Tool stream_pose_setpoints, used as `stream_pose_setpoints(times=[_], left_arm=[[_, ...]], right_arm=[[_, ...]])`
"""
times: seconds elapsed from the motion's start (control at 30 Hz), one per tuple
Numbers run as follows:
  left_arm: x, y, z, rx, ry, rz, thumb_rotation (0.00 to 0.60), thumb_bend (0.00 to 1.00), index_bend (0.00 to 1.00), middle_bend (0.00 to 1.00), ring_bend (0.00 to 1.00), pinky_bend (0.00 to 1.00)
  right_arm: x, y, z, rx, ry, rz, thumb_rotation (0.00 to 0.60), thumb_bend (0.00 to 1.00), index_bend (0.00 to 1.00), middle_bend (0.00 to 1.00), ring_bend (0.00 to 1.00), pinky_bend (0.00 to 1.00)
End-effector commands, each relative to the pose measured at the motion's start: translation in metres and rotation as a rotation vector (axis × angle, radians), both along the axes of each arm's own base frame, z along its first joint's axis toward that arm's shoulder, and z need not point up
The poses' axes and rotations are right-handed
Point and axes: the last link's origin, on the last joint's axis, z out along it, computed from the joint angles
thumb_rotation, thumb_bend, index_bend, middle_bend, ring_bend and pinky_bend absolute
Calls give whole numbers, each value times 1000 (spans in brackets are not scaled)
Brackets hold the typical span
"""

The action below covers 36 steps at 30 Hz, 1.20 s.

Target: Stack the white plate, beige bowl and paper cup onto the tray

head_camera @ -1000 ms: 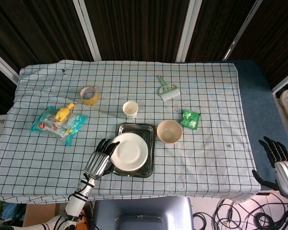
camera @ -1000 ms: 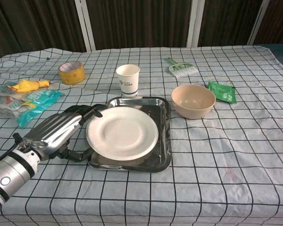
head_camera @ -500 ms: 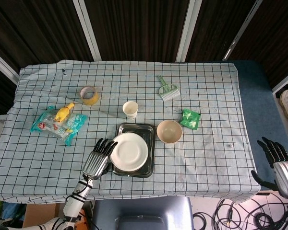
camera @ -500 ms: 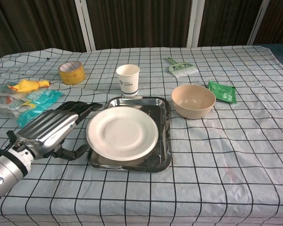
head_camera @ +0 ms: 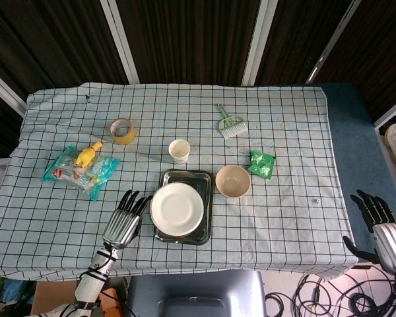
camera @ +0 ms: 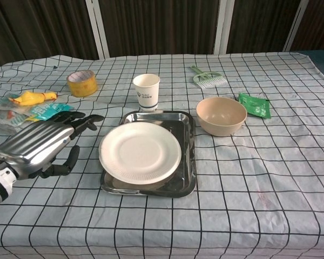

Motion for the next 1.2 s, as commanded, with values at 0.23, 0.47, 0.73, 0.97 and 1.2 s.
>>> stream_pose_setpoints(times=[0.23,0.47,0.73,0.97,1.2], left_arm=[[-11,6,-2,-11,9,55,600,842,0,310,77,0],[-2,7,-10,-43,-37,41,600,840,0,316,84,0],[13,6,-25,-61,-34,-1,600,839,0,313,88,0],[23,7,-32,-50,-24,-24,600,839,0,314,92,0],[20,11,-25,-6,-25,-18,600,790,0,301,97,0]], right_arm=[[1,0,-1,-1,1,1,600,268,0,0,0,0],[1,-1,-1,0,0,1,600,268,0,0,0,0],[1,-1,0,1,-1,1,600,269,0,0,0,0],[1,-1,1,-1,-5,2,600,269,0,0,0,0],[1,-1,1,-2,-5,4,600,268,0,0,0,0]])
